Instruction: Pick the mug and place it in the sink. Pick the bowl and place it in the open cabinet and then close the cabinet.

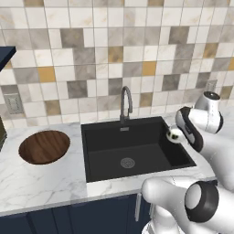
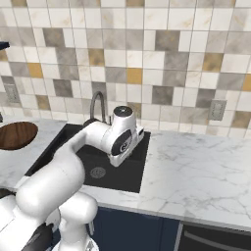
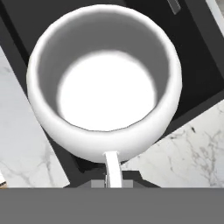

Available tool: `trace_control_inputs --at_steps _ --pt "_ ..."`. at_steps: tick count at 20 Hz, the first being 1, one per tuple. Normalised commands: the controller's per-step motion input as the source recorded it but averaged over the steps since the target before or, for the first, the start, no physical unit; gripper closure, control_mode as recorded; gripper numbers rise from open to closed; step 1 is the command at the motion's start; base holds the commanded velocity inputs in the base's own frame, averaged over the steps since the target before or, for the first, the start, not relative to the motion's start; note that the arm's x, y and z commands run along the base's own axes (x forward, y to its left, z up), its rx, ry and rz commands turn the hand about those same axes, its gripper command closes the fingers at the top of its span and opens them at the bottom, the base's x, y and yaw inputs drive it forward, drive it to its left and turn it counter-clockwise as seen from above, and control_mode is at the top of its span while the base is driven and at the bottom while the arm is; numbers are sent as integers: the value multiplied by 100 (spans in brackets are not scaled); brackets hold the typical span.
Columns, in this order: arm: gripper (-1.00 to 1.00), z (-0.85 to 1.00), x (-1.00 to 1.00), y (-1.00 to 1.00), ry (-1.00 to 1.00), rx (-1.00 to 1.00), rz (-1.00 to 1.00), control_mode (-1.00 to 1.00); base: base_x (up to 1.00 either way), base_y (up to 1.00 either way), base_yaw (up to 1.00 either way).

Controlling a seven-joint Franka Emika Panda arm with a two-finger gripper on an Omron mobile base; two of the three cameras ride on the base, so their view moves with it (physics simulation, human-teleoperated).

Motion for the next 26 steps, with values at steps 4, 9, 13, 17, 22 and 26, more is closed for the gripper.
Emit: trace_control_inputs --at_steps 4,9,13,17,22,26 --pt "100 0 19 35 5 6 9 -100 0 0 0" --pt "100 -13 21 25 0 18 10 -100 0 0 0" --pt "100 -6 26 27 0 14 9 -100 0 0 0" --pt "100 -1 34 45 0 -1 8 -100 0 0 0" --pt "100 -14 30 52 0 -7 3 -100 0 0 0" --pt "100 -43 15 41 0 -3 5 -100 0 0 0"
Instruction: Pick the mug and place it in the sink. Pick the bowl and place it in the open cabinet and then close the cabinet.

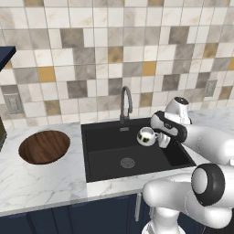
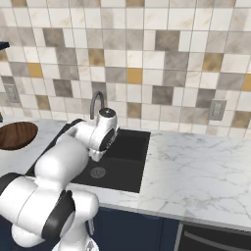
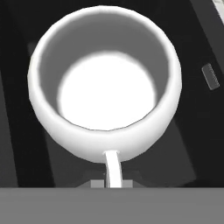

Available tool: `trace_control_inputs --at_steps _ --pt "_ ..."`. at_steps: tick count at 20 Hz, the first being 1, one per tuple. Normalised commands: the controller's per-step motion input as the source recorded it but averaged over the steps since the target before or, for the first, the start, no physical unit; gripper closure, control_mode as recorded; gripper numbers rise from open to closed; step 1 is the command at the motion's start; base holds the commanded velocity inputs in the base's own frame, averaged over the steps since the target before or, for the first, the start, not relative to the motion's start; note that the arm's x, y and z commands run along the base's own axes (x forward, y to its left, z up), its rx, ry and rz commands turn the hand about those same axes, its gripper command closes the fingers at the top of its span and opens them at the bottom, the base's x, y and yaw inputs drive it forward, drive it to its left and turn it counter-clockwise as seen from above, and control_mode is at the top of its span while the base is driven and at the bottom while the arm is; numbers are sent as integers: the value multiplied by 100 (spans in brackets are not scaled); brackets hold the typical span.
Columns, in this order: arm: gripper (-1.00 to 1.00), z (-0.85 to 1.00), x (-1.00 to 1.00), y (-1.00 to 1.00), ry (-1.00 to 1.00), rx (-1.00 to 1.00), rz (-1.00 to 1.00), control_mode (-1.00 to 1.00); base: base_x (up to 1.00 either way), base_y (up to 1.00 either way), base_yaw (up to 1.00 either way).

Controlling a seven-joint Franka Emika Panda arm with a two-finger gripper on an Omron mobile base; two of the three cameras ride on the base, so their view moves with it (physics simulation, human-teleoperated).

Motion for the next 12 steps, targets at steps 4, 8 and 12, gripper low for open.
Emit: trace_control_inputs --at_steps 4,8,12 --pt "100 -43 1 13 -3 2 4 -100 0 0 0" --pt "100 -60 11 9 -1 15 7 -100 0 0 0" --pt "100 -52 12 17 -5 18 1 -100 0 0 0"
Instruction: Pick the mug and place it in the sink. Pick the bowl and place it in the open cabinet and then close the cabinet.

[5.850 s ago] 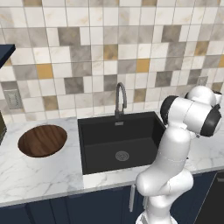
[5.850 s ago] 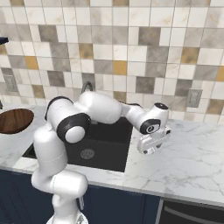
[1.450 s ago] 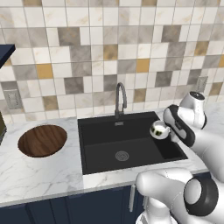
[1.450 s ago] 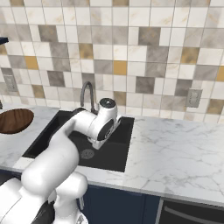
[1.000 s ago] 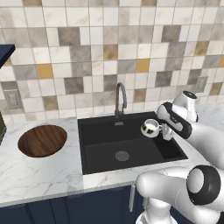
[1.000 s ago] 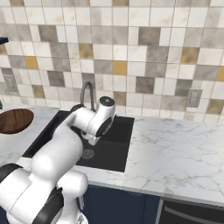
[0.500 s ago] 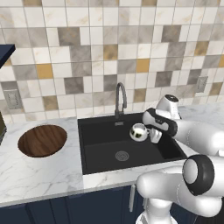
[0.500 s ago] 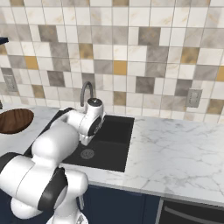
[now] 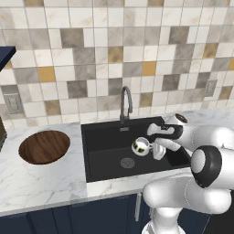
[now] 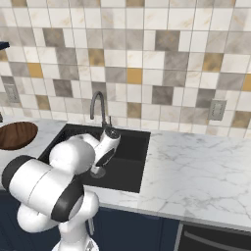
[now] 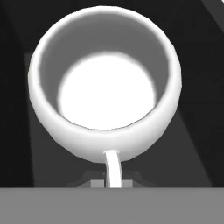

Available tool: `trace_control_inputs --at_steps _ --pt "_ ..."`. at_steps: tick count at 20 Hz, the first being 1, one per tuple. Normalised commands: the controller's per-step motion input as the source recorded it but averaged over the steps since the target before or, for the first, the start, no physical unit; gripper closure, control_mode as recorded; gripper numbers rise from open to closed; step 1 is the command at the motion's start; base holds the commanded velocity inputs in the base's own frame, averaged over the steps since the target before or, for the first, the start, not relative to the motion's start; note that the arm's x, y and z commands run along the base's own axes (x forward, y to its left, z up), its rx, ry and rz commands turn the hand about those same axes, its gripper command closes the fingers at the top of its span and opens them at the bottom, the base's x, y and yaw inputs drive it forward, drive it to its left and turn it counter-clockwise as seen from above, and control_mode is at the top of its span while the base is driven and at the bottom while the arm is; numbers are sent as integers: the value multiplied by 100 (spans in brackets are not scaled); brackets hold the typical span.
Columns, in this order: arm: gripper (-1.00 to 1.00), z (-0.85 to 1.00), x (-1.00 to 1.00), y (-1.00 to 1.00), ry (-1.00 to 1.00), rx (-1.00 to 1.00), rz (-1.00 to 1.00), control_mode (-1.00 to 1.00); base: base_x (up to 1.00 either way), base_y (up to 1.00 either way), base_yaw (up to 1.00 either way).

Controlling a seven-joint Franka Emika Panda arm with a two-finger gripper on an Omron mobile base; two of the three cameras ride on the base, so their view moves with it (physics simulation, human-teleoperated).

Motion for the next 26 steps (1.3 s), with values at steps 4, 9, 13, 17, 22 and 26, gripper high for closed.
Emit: trace_control_inputs --at_steps 4,9,13,17,22,26 --pt "100 -25 20 35 -1 2 0 -100 0 0 0" --pt "100 -19 26 33 0 0 0 -100 0 0 0" --pt "100 -24 26 31 0 0 0 -100 0 0 0" --pt "100 -29 20 25 0 0 0 -100 0 0 0" --pt "100 -28 16 26 0 0 0 -100 0 0 0" --pt "100 -22 12 25 0 0 0 -100 0 0 0"
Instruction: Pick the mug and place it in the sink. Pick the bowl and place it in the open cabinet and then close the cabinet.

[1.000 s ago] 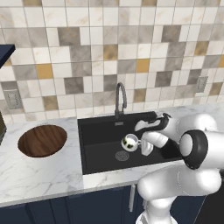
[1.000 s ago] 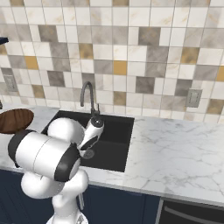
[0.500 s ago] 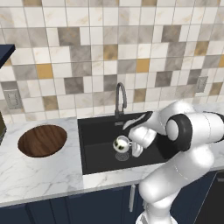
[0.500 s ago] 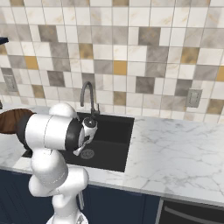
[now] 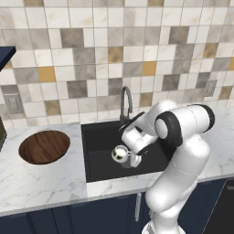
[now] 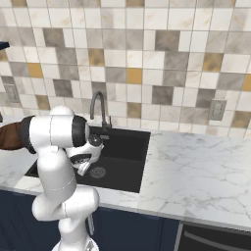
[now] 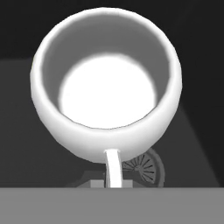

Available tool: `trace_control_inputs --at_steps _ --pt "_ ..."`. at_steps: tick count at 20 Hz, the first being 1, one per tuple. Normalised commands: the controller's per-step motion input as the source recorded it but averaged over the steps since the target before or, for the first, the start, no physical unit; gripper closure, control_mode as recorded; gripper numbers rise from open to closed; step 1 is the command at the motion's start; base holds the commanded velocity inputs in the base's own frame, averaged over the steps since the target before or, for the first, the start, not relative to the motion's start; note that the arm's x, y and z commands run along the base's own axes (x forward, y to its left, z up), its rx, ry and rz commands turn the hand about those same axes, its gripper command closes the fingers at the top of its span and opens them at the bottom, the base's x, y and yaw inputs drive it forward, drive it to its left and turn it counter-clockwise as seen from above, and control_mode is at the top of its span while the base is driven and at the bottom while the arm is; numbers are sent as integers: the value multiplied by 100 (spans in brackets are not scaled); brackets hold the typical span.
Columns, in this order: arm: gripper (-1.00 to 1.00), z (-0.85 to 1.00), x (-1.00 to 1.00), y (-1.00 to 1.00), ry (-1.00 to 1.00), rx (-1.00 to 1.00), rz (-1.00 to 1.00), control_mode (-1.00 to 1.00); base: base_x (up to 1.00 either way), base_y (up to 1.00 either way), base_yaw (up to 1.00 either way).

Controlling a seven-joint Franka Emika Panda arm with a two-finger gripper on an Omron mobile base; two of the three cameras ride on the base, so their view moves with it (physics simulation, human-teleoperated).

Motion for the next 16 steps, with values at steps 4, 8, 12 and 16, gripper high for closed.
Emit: trace_control_inputs --at_steps 4,8,12,16 --pt "100 -18 14 22 0 0 0 -100 0 0 0" --pt "100 -7 21 9 -1 0 0 -100 0 0 0" --pt "100 -12 29 14 0 0 0 -100 0 0 0" --pt "100 -6 40 6 0 0 0 -100 0 0 0"
